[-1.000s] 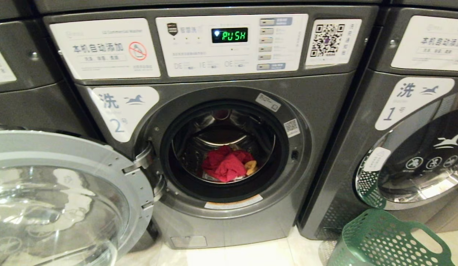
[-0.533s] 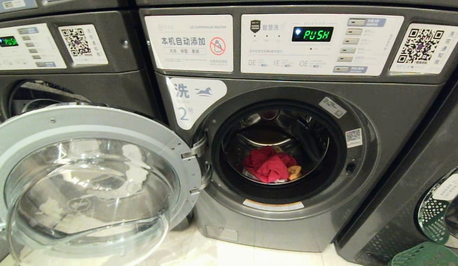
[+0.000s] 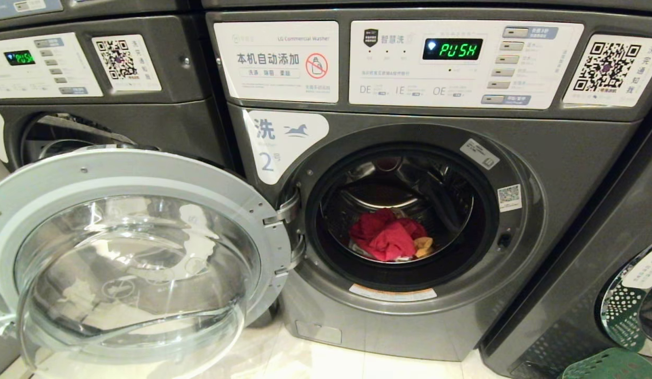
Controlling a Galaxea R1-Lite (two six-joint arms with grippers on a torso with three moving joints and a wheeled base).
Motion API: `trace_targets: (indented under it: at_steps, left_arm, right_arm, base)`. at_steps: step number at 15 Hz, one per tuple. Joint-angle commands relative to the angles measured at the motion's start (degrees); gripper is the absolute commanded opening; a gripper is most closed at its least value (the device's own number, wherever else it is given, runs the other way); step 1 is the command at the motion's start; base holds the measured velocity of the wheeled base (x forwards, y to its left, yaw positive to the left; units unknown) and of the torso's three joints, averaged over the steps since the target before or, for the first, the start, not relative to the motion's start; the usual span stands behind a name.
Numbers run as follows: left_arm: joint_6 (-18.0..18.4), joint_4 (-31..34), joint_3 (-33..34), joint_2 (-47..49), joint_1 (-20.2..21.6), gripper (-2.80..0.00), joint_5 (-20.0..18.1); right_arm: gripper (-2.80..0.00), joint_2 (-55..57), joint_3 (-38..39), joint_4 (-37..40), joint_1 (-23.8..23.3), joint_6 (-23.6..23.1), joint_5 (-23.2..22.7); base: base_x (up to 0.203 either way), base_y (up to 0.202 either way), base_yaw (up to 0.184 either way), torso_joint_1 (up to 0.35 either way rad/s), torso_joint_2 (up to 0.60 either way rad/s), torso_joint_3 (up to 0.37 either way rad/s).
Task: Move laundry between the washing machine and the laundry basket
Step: Pick a cloth and place it into the basket
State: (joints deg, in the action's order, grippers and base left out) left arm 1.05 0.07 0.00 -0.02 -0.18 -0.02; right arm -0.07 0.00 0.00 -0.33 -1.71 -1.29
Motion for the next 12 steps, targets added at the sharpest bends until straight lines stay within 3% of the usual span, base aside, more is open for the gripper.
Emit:
trace_targets:
  at_steps: [1,8,12]
  left_arm:
    - [0.0,-0.1,0.0,-0.1,0.0,-2.8,0.0]
    - [0.1,-0.1,0.0,-0.1,0.0,-2.8,0.0]
    - [-0.3,0.0,0.0,-0.1,0.0,-2.8,0.0]
  right_arm:
    - [-2.8,0.1,0.0,0.0,0.0,0.0,0.0]
    - [-2.8,0.1,0.0,0.0,0.0,0.1,0.0]
    - [-2.8,0.1,0.0,0.0,-0.1,0.4,0.1]
  base:
    - [0.0,0.0,0.0,0.0,0.0,0.0]
    - [0.0,0.0,0.0,0.0,0.0,0.0]
    - [0.129,0.0,-0.001,0.004,0.0,0.004]
